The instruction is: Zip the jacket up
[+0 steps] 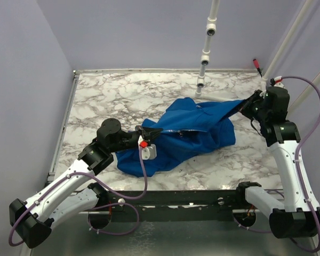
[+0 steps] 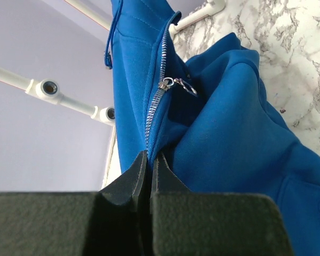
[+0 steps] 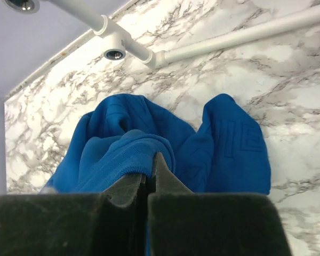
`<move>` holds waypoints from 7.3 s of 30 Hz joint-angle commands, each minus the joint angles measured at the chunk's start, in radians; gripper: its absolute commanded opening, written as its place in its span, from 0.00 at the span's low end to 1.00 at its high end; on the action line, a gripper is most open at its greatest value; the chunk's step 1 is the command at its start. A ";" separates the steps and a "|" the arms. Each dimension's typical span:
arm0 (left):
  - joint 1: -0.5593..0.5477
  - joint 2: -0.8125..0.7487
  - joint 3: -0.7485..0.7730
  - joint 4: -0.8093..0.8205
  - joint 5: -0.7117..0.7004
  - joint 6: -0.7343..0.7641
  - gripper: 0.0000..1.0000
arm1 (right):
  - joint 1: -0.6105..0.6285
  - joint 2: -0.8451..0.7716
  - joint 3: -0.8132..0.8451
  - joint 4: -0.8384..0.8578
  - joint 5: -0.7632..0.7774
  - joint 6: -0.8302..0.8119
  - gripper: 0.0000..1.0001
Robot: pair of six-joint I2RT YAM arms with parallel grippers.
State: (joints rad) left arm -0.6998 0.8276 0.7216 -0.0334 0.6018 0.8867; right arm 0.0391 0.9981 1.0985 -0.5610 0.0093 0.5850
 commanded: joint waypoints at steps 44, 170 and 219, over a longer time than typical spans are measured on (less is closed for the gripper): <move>0.038 -0.016 0.118 -0.003 -0.004 0.009 0.00 | 0.297 -0.178 -0.412 0.192 -0.381 -0.052 0.53; 0.040 -0.013 0.310 -0.110 0.107 -0.313 0.00 | 0.530 0.202 -0.283 1.195 -0.458 -0.295 1.00; 0.041 -0.110 0.335 -0.376 0.051 0.066 0.00 | 0.520 0.264 0.030 0.183 -0.377 -0.923 0.69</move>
State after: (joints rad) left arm -0.6567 0.7425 1.0378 -0.4572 0.6388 0.9607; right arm 0.5636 1.2819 1.0889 -0.3199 -0.4286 -0.2840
